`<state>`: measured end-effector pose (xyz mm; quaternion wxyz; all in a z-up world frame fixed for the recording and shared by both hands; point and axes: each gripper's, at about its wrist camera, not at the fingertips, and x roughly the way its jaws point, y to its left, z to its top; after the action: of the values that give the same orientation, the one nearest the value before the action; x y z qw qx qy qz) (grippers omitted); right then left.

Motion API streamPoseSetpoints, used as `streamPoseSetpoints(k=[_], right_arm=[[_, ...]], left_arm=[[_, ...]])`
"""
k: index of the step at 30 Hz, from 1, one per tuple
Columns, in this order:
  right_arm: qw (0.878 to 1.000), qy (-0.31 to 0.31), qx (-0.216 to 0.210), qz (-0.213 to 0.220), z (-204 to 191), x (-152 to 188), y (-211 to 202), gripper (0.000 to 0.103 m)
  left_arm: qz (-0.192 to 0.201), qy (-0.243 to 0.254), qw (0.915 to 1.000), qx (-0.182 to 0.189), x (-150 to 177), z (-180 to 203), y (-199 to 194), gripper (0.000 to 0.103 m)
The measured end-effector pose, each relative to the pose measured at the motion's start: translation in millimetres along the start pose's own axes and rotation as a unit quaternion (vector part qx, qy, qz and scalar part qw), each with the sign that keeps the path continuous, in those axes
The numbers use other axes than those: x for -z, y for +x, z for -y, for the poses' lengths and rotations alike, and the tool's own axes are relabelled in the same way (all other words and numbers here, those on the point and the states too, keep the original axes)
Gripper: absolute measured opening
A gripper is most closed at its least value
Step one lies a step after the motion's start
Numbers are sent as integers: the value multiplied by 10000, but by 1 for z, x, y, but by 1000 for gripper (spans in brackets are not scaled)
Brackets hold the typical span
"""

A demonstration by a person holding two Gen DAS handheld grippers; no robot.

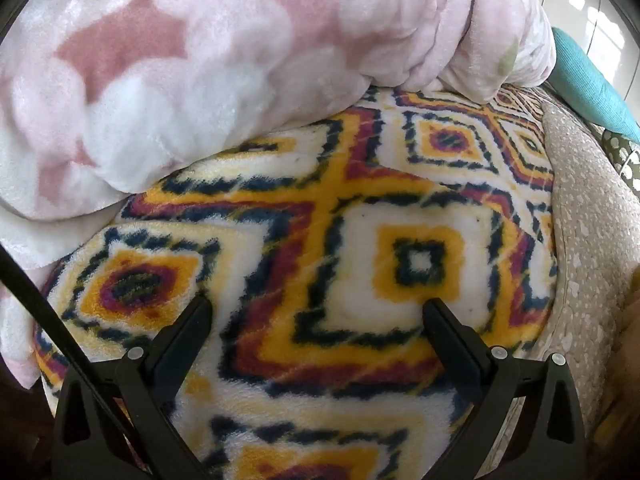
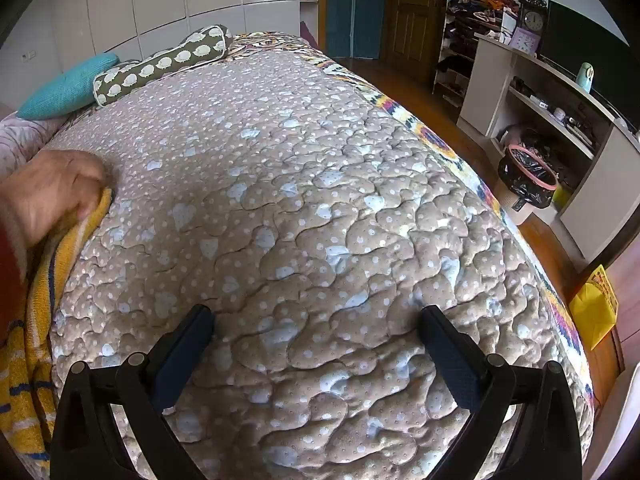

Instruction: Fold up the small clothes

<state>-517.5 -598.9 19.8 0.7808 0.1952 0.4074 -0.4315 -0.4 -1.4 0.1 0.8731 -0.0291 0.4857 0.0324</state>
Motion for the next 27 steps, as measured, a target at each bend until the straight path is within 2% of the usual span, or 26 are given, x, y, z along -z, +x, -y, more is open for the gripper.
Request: streamPoseSetpoints(k=[27], right_arm=[[10000, 0, 1, 0, 0, 0, 0, 103]], left_arm=[[1, -6, 10000, 9, -1, 0, -1, 103]])
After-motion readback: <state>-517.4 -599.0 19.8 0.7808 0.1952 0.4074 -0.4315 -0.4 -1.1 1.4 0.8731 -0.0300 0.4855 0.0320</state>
